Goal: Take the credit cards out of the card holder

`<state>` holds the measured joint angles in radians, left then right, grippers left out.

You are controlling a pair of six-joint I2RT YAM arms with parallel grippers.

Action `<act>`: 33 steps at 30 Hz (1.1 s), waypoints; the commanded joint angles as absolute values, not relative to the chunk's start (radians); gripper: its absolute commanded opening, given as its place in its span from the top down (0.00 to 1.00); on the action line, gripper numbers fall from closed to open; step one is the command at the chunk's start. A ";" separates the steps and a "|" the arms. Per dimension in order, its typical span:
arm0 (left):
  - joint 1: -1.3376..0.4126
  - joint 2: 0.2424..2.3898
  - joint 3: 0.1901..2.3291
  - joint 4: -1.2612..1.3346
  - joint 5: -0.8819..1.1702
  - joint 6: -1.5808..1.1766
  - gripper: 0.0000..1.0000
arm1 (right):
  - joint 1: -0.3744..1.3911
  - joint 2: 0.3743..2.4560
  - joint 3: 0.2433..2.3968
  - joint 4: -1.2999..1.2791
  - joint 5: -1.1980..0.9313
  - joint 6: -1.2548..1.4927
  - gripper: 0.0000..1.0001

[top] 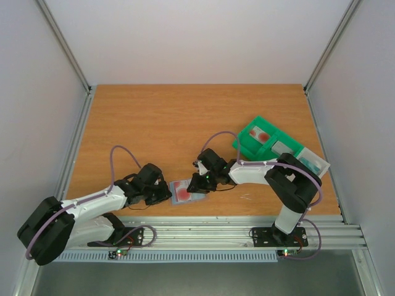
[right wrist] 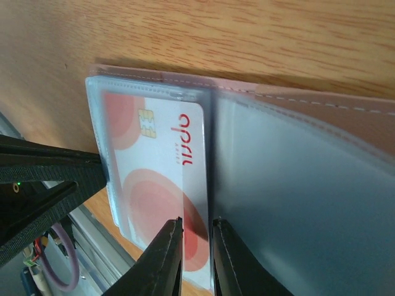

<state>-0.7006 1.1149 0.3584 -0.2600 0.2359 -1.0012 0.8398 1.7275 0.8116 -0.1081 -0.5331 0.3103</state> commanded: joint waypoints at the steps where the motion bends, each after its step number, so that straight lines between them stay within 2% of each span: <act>1: -0.696 1.103 0.350 -0.266 0.219 -0.994 0.91 | 0.847 1.753 0.805 -0.062 -0.558 0.320 0.84; 15: -0.696 1.105 0.330 -0.248 0.211 -0.998 0.91 | 0.846 1.722 0.795 -0.101 -0.490 0.292 0.99; 29: -0.696 1.090 0.307 -0.247 0.207 -0.998 0.91 | 0.808 1.690 0.754 -0.092 -0.495 0.283 0.98; 33: -0.695 1.082 0.307 -0.250 0.207 -0.999 0.91 | 0.805 1.694 0.738 -0.029 -0.530 0.303 0.88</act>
<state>-0.7006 1.0966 0.3290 -0.2367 0.2310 -1.0016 0.8124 1.6951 0.7582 -0.0891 -0.5060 0.2909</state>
